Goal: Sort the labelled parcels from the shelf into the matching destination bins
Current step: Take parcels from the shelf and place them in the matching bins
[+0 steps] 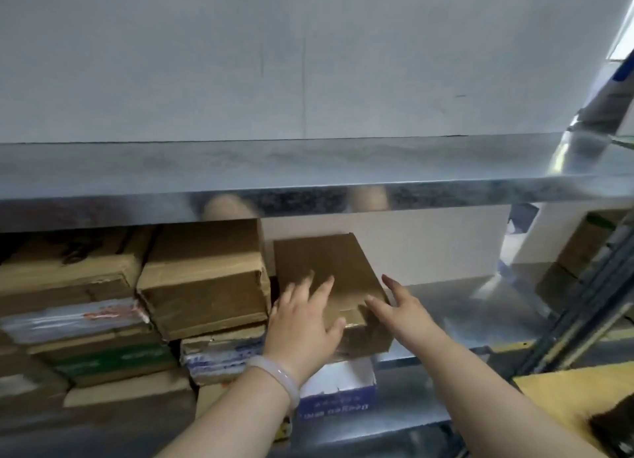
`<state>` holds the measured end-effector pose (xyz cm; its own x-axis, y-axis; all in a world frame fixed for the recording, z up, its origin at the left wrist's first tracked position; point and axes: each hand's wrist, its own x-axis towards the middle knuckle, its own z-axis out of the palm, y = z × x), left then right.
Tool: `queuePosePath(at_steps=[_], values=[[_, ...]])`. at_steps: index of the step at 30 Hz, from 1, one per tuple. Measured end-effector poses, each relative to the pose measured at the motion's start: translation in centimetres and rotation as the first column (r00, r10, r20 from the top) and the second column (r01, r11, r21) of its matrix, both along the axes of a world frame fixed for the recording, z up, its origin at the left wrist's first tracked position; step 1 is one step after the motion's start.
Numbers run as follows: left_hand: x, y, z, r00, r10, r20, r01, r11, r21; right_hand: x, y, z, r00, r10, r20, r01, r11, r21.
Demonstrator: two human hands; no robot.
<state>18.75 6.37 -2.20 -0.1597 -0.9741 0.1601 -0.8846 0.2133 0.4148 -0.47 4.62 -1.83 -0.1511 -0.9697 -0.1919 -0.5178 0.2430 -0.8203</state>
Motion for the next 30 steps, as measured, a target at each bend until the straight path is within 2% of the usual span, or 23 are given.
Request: queuePosePath(at_steps=[3,6,8,17,21,25,30], values=[[-0.5,0.5,0.0,0.996,0.085,0.01,-0.085,0.996,0.011,-0.8,-1.3,-1.3,0.985,0.006,0.17,-0.031,0.989,0.147],[-0.9,0.7,0.4,0.987,0.158,-0.004,-0.158,0.986,0.06,-1.3,-1.6,-2.4,0.95,-0.014,0.312,-0.059,0.973,0.224],[-1.3,1.1,0.6,0.981,0.193,-0.037,-0.188,0.977,0.105,-1.6,-1.3,-2.6,0.921,-0.017,0.39,-0.062,0.98,0.19],[-3.8,5.2,1.2,0.945,0.242,-0.218,-0.2,0.96,0.199,-6.3,5.2,-1.7,0.895,0.019,0.446,-0.015,1.0,-0.012],[-4.8,8.3,2.2,0.892,0.214,-0.398,-0.114,0.959,0.261,-7.5,9.7,-1.1,0.885,0.015,0.465,0.015,0.998,-0.061],[-4.0,13.0,2.3,0.866,0.154,-0.476,-0.069,0.979,0.192,-6.8,14.9,-0.4,0.862,0.014,0.506,0.044,0.994,-0.102],[-0.1,20.9,1.7,0.788,0.106,-0.606,-0.028,0.99,0.137,-4.3,21.8,0.5,0.784,-0.032,0.62,0.079,0.996,-0.049]])
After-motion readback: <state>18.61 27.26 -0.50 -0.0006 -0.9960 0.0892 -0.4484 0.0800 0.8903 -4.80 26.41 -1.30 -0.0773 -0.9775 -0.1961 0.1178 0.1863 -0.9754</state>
